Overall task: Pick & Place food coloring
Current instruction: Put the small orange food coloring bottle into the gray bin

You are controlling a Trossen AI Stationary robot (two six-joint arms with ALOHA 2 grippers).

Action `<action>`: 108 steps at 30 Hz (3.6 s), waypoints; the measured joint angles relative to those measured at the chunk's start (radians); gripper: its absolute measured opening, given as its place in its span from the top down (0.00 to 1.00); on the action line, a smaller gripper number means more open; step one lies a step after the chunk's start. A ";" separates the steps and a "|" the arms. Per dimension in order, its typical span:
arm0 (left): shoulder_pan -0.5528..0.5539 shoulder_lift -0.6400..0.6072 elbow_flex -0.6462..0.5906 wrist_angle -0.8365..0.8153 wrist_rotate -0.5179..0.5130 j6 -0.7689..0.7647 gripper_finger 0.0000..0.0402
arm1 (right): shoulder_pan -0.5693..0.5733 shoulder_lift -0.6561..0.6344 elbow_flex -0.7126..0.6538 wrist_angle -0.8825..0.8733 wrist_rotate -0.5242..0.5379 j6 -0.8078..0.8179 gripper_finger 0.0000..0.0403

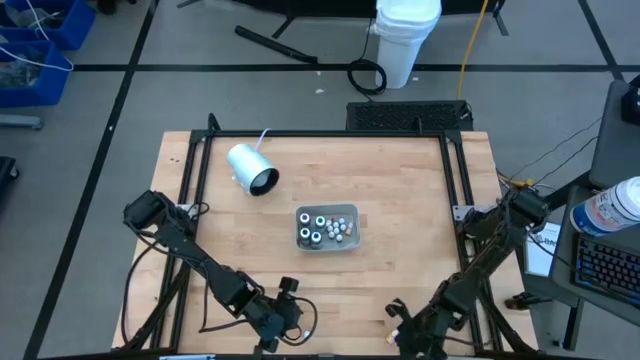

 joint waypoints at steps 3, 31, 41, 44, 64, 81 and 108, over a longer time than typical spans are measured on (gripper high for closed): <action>0.000 0.000 0.000 0.001 0.000 0.000 0.60 | 0.019 -0.044 0.044 -0.126 0.069 -0.024 1.00; 0.002 0.000 0.000 0.000 -0.044 -0.002 0.60 | 0.078 0.124 0.050 -0.203 0.254 -0.206 0.52; 0.002 0.000 0.000 -0.001 -0.044 -0.009 0.60 | 0.079 0.126 0.050 -0.137 0.201 -0.168 0.54; 0.002 0.000 0.000 -0.001 -0.044 -0.010 0.60 | 0.078 0.127 0.050 -0.122 0.202 -0.151 0.54; 0.002 0.000 0.000 -0.001 -0.044 -0.015 0.60 | 0.076 0.170 0.052 -0.071 0.232 -0.134 0.68; 0.002 0.000 0.000 -0.001 -0.044 -0.025 0.60 | 0.057 0.147 0.062 -0.190 0.249 -0.117 0.87; -0.166 0.000 0.000 -0.159 -0.145 -0.262 0.60 | -0.342 0.114 0.478 -0.743 0.854 -1.059 0.88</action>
